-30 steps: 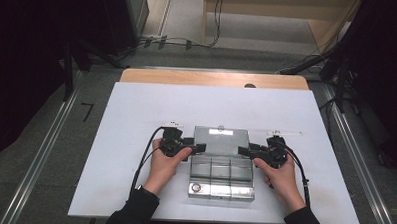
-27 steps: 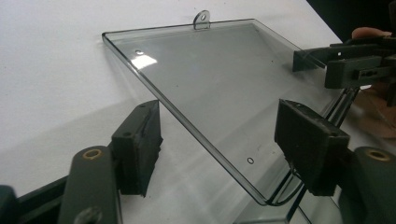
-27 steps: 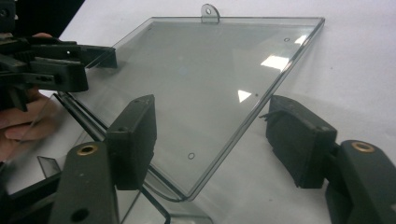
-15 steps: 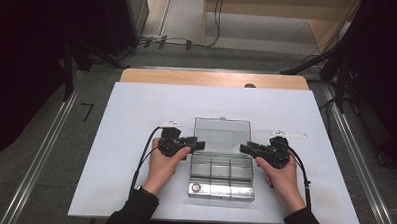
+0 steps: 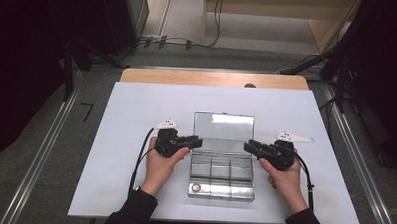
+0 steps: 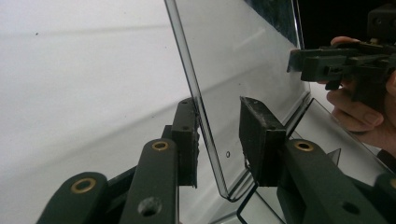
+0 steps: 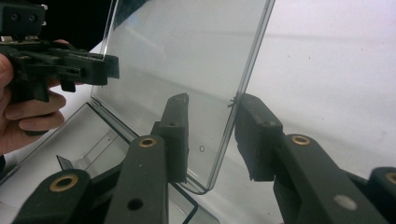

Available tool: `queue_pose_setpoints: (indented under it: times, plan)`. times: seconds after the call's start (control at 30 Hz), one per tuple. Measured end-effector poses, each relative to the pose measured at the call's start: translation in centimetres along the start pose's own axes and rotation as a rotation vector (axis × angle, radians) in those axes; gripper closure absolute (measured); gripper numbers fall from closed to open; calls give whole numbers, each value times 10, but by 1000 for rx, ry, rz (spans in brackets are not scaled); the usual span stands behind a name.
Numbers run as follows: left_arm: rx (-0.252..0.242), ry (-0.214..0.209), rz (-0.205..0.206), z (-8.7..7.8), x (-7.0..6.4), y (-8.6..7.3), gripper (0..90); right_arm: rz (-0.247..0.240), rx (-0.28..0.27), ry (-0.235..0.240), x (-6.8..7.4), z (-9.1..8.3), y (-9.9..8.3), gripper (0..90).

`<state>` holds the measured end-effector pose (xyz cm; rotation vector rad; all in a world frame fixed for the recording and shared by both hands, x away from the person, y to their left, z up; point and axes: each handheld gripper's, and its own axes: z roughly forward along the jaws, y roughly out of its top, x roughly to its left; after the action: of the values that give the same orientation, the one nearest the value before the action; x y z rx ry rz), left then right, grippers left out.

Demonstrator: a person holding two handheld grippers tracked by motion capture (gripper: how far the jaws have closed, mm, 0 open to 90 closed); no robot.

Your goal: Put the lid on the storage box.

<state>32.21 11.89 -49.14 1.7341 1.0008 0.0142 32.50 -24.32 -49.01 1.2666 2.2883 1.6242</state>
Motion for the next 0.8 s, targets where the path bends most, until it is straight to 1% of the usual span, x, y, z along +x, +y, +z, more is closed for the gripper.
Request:
queue_pose_setpoints:
  times: [0.07, 0.17, 0.23, 0.3, 0.33, 0.47, 0.57, 0.67, 0.8]
  plan:
    - [2, -14, 8, -1, 0, 0, 687, -26, -12, -1, 1, -2, 0, 634]
    - [2, -34, 21, -2, -1, -1, 690, -51, -27, 4, 3, -4, -1, 641]
    - [4, -50, 29, -3, -1, -1, 690, -67, -37, 0, 4, -5, -1, 663]
    - [2, -56, 37, -3, -2, 0, 690, -85, -47, -14, 6, -6, -2, 703]
    - [5, -57, 42, -3, -2, 0, 689, -94, -49, -22, 6, -7, -2, 712]
    - [-1, -59, 53, -3, -4, 1, 683, -119, -61, -22, 7, -8, -2, 732]
    - [-8, -55, 70, -4, -6, 2, 659, -126, -63, -23, 8, -9, -3, 742]
    - [-35, -41, 88, -5, -10, 4, 635, -141, -68, -26, 9, -10, -3, 745]
    - [-71, -29, 112, -8, -11, 6, 635, -159, -74, -29, 9, -10, -3, 746]
